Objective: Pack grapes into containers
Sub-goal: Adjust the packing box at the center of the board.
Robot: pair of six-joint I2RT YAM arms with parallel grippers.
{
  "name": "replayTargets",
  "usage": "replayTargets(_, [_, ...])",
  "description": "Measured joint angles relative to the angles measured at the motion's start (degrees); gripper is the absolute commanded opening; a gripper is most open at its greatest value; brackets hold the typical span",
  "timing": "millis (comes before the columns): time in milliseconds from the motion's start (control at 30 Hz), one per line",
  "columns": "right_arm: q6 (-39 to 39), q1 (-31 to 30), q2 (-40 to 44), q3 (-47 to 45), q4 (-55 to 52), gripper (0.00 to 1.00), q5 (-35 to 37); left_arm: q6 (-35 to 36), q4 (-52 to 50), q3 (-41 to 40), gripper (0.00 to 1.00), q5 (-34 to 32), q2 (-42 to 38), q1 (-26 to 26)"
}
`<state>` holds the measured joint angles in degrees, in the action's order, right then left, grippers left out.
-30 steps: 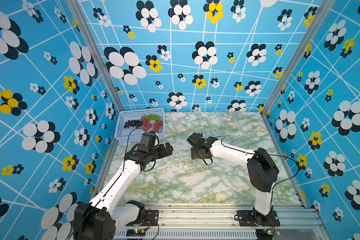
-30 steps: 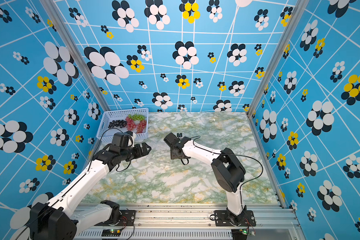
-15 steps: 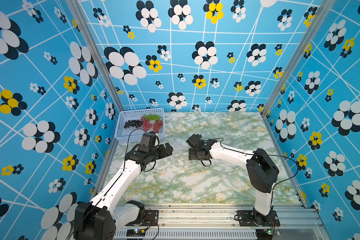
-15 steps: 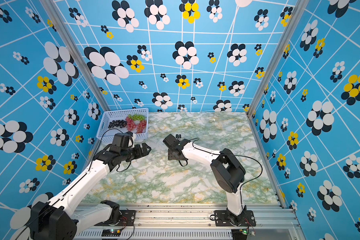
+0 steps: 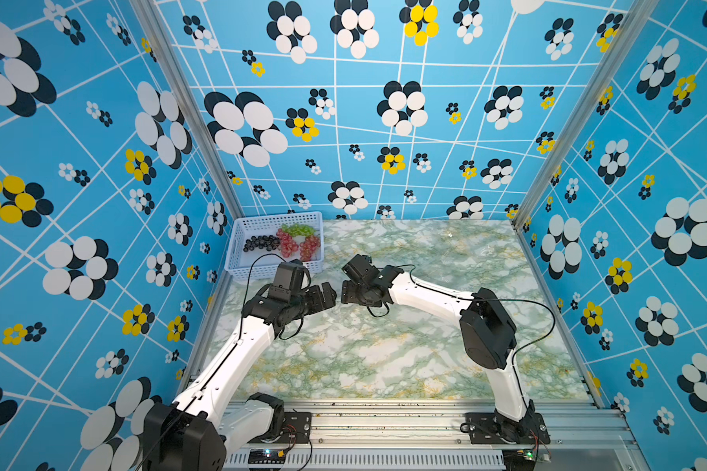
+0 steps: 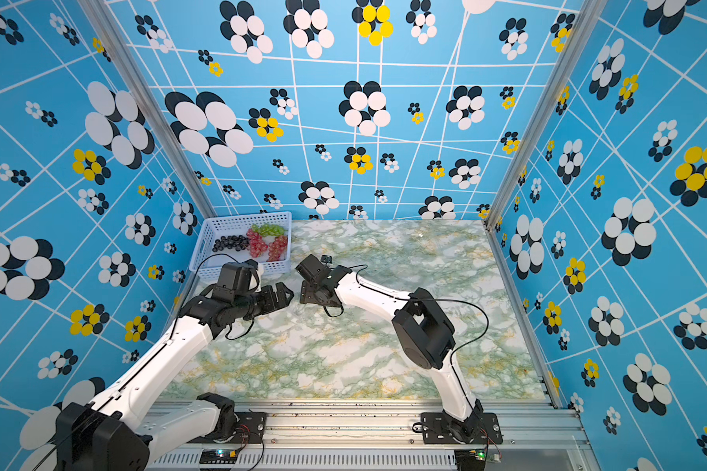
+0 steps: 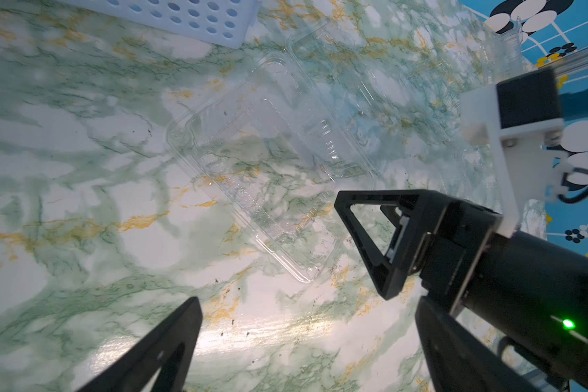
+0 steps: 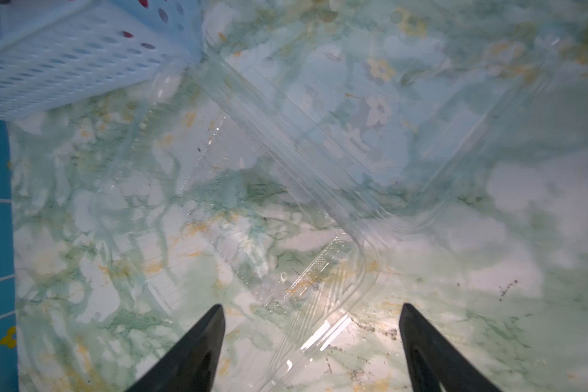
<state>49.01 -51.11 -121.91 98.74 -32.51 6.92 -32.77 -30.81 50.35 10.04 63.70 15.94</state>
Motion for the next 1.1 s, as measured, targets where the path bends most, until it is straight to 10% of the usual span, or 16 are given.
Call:
replayTargets(700, [-6.7, 5.3, -3.0, -1.1, -4.6, 0.23, 5.3, 0.0, -0.5, 0.0, 1.0, 0.2, -0.5, -0.2])
replayTargets(1100, [-25.4, 10.6, -4.1, 8.1, -10.4, 0.14, 16.8, 0.0, -0.5, 0.0, 1.0, 1.2, -0.4, -0.2])
